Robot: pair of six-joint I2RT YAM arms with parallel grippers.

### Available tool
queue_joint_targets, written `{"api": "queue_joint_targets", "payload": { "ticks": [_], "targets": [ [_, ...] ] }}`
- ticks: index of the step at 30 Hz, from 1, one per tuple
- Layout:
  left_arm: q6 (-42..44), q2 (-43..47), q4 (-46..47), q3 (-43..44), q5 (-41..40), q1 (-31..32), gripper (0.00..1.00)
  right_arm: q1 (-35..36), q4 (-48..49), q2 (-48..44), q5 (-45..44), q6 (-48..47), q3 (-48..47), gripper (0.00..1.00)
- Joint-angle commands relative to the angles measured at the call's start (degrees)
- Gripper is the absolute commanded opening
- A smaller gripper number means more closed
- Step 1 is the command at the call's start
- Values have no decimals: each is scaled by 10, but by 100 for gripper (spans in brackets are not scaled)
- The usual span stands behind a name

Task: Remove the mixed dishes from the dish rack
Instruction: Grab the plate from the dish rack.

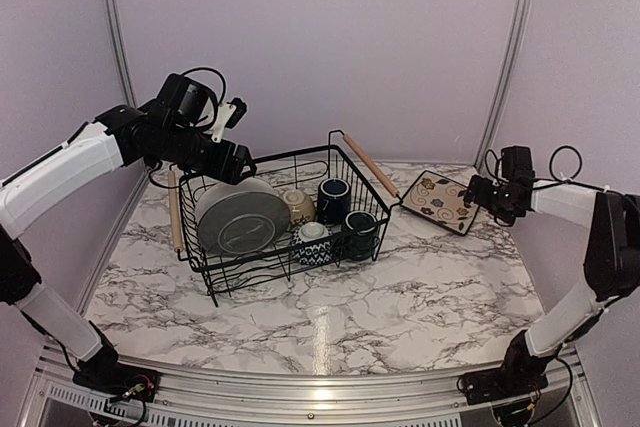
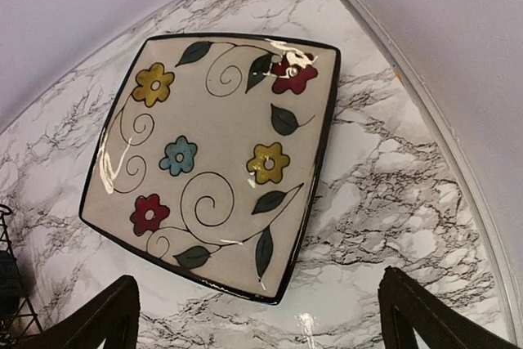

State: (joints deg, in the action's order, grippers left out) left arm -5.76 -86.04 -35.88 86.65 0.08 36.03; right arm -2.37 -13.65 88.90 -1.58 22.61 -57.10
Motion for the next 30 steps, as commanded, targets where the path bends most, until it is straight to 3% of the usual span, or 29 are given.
{"api": "queue_joint_targets", "payload": {
  "ticks": [1,10,20,30],
  "targets": [
    [43,-47,-110,45,52,-2,75,0,49,-87,29,0,29,98],
    [80,-100,-136,68,2,-2,70,-1,70,-144,142,-40,20,99],
    [115,-131,-169,77,53,-2,46,-1,91,-160,187,-16,27,95],
    [129,-142,-187,77,58,-2,44,0,100,-154,199,-4,32,94]
  ]
}}
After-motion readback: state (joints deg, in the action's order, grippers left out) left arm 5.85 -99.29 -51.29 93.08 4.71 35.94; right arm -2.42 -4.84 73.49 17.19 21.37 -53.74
